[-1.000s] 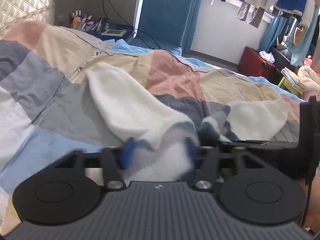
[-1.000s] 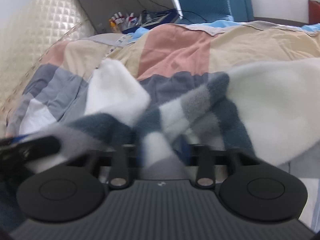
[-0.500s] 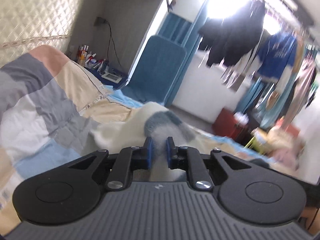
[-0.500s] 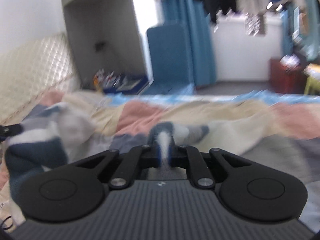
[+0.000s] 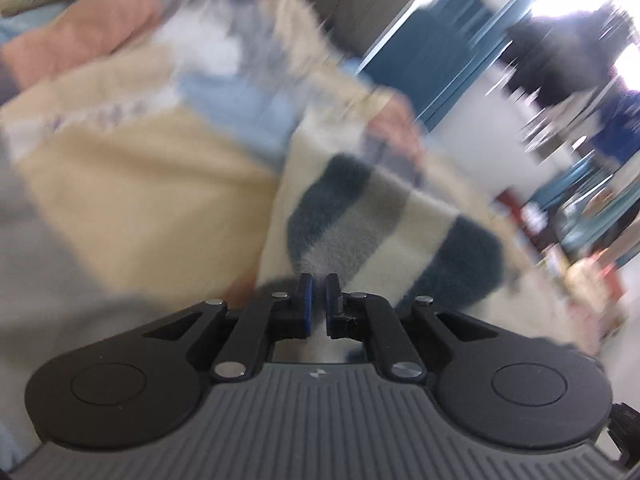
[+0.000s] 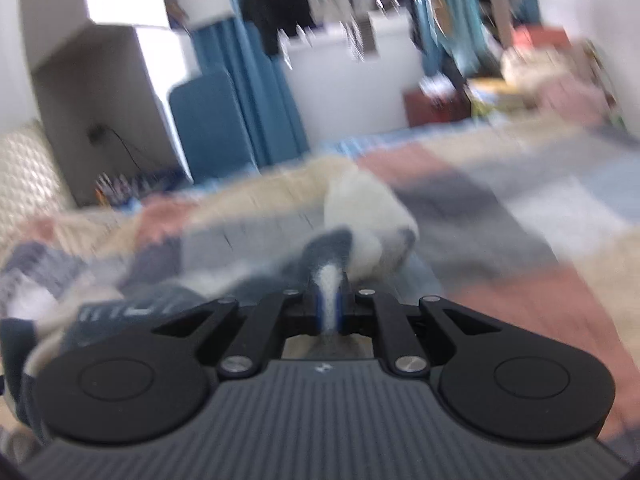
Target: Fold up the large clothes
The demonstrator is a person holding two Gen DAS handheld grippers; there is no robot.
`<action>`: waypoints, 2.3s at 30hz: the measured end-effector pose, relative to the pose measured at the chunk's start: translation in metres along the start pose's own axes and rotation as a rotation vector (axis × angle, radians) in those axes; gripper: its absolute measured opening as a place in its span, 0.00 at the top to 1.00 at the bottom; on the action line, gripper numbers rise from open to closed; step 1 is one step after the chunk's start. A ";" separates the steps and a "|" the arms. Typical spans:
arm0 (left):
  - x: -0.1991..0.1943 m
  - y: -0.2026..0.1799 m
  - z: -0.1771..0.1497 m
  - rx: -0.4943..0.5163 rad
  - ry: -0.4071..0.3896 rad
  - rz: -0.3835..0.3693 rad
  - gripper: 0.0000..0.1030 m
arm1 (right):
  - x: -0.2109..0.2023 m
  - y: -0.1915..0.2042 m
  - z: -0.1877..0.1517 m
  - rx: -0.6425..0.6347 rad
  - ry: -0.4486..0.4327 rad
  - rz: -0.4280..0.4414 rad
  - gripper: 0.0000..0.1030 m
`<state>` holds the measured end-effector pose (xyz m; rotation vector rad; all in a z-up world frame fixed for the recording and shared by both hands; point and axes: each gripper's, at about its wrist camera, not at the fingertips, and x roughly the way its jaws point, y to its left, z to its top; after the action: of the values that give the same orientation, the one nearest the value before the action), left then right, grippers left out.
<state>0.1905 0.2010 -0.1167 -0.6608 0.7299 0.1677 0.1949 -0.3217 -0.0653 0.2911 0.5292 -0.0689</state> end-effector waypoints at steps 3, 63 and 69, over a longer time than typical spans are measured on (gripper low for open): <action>0.007 0.000 -0.011 0.035 0.042 0.083 0.93 | 0.015 -0.016 -0.022 0.052 0.115 -0.029 0.90; 0.109 -0.065 0.036 0.292 0.051 -0.108 0.45 | 0.169 0.158 -0.028 -0.201 0.352 0.237 0.76; 0.081 -0.071 0.037 0.312 -0.043 -0.142 0.45 | 0.104 0.159 -0.012 -0.253 0.202 0.275 0.83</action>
<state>0.2973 0.1617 -0.1149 -0.4077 0.6477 -0.0625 0.3011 -0.1648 -0.0871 0.1212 0.6867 0.2955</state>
